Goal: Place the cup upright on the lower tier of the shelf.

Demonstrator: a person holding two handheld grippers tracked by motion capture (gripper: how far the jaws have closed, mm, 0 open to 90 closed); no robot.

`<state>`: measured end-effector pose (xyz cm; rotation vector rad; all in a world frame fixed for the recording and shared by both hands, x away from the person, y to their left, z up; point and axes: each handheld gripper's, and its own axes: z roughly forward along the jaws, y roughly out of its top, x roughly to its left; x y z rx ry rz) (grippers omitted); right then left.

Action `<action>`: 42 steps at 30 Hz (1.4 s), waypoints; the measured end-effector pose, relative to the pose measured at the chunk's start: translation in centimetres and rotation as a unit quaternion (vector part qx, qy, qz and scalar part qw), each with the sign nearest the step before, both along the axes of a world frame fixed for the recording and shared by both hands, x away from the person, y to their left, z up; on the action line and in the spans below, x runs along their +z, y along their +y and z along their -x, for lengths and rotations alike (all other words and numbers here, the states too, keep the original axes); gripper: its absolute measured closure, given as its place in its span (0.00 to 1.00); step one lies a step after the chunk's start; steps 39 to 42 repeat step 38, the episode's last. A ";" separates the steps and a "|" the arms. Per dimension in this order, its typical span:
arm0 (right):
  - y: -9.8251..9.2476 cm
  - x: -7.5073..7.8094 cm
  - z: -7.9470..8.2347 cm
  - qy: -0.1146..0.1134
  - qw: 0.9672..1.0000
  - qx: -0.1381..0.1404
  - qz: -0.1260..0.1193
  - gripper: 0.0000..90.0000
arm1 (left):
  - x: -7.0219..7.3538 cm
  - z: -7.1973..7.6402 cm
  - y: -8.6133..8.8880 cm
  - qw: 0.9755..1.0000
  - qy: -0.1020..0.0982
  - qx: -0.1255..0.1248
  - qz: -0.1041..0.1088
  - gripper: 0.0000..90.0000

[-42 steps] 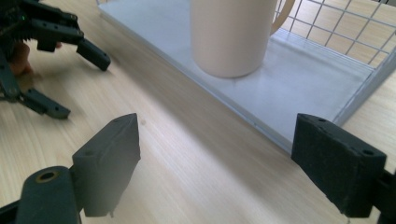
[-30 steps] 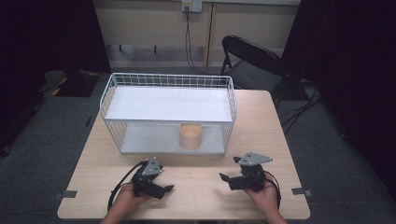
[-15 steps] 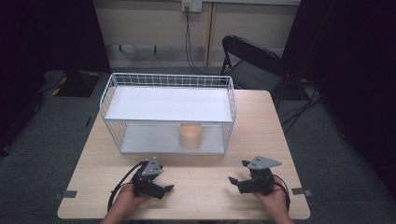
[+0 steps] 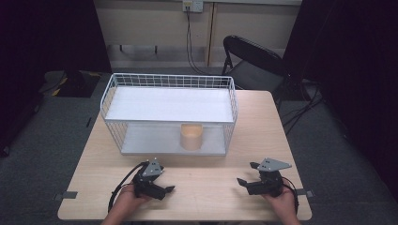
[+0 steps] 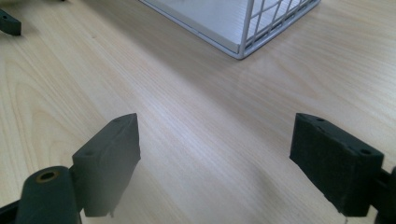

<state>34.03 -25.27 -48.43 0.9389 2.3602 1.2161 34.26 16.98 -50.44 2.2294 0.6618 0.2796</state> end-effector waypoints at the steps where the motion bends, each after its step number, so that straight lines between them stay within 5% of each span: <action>1: -0.1 0.0 0.0 0.001 1.000 -0.001 0.001 0.17 | 0.0 0.0 0.0 1.000 0.000 0.000 0.000 0.15; 22: -1.7 -1.4 -0.4 0.008 1.000 -0.003 0.024 0.17 | 0.0 0.0 0.0 1.000 0.001 0.001 0.001 0.15; 42: -1.2 -1.8 -0.7 0.017 0.998 -0.007 0.055 0.17 | 0.0 0.0 0.0 1.000 0.001 0.001 0.001 0.15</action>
